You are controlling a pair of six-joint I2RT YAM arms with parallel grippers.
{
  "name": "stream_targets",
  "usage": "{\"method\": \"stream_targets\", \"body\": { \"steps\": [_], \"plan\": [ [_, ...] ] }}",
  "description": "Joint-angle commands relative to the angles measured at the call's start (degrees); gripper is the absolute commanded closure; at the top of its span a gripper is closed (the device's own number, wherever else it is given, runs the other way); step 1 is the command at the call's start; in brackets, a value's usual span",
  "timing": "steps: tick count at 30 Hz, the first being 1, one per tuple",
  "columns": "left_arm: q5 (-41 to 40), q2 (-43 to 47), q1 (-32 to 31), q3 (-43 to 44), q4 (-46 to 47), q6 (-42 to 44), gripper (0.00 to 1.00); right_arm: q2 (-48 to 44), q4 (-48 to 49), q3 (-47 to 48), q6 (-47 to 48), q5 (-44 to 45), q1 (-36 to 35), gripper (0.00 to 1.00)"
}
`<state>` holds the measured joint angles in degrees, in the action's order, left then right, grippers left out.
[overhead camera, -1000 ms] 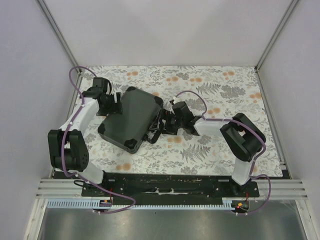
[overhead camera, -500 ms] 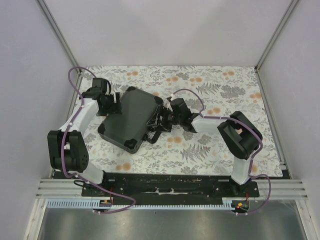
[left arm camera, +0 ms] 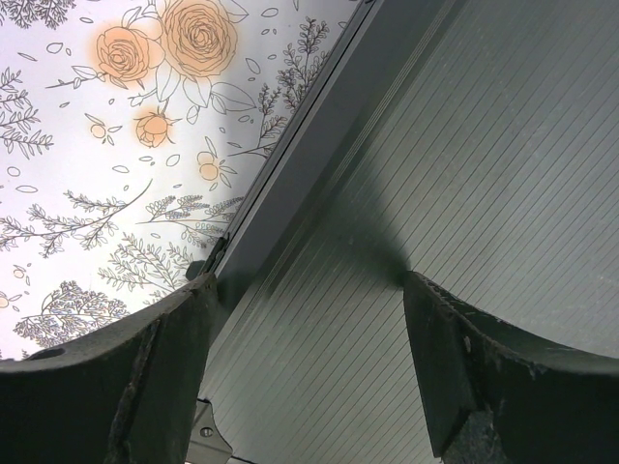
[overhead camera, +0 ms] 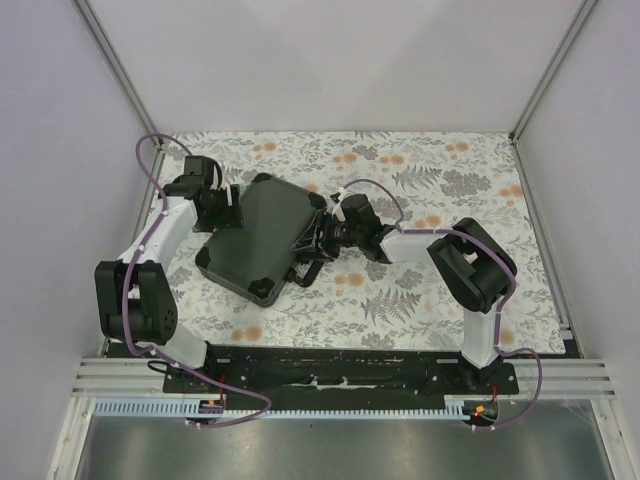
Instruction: Pack up texas hold em set
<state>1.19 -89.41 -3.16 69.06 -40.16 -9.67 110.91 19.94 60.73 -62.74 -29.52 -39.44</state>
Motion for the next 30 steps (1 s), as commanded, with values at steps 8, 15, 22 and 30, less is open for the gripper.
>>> {"method": "stream_targets", "body": {
  "steps": [8,15,22,30],
  "plan": [
    [6.5,-0.1,-0.8,-0.8,-5.0,-3.6,0.19,3.1,6.1,4.7,-2.6,2.4,-0.6,0.7],
    [6.4,-0.1,-0.8,-0.1,-5.4,-3.5,0.19,2.7,2.8,5.7,-1.2,3.4,-0.8,0.51],
    [6.1,-0.1,-0.7,1.8,-6.2,-3.4,0.19,-0.1,0.8,5.9,1.4,5.3,-0.8,0.42],
    [5.4,0.3,-0.7,6.8,-6.8,-3.3,0.19,-2.0,1.1,5.4,3.9,5.5,-0.9,0.42]
  ]
}}
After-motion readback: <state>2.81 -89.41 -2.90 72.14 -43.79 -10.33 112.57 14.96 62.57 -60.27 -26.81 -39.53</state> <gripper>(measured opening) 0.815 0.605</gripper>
